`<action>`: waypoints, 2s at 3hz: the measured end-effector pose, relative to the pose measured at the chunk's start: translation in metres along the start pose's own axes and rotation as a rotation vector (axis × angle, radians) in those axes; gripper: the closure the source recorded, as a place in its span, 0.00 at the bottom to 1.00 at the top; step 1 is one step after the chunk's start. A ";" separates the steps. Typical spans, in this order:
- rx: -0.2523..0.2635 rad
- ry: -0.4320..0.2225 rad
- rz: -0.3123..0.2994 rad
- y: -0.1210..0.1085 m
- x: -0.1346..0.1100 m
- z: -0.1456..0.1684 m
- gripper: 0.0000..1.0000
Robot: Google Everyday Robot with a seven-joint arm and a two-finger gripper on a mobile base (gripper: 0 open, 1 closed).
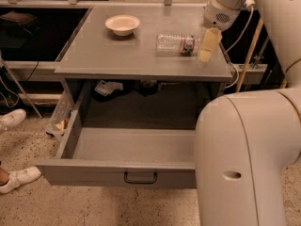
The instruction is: Place water bottle into top drawer
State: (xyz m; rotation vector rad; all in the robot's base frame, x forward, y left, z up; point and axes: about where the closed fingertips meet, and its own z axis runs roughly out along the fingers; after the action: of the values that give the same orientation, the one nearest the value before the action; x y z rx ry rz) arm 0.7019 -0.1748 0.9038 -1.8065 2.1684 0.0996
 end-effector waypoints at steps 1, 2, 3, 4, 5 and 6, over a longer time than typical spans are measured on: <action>0.023 -0.011 0.001 -0.008 -0.003 0.005 0.00; 0.094 -0.067 0.048 -0.034 -0.008 0.013 0.00; 0.233 -0.186 0.114 -0.079 -0.022 0.007 0.00; 0.233 -0.186 0.114 -0.079 -0.022 0.007 0.00; 0.220 -0.252 0.107 -0.085 -0.029 0.026 0.00; 0.196 -0.372 0.095 -0.096 -0.060 0.057 0.00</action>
Offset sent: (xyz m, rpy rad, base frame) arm 0.0844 -0.0036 0.0109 0.1259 -0.1823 -0.1388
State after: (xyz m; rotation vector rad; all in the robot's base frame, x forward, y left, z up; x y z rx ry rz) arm 0.8153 -0.1225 0.8815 -1.4466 1.9249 0.2182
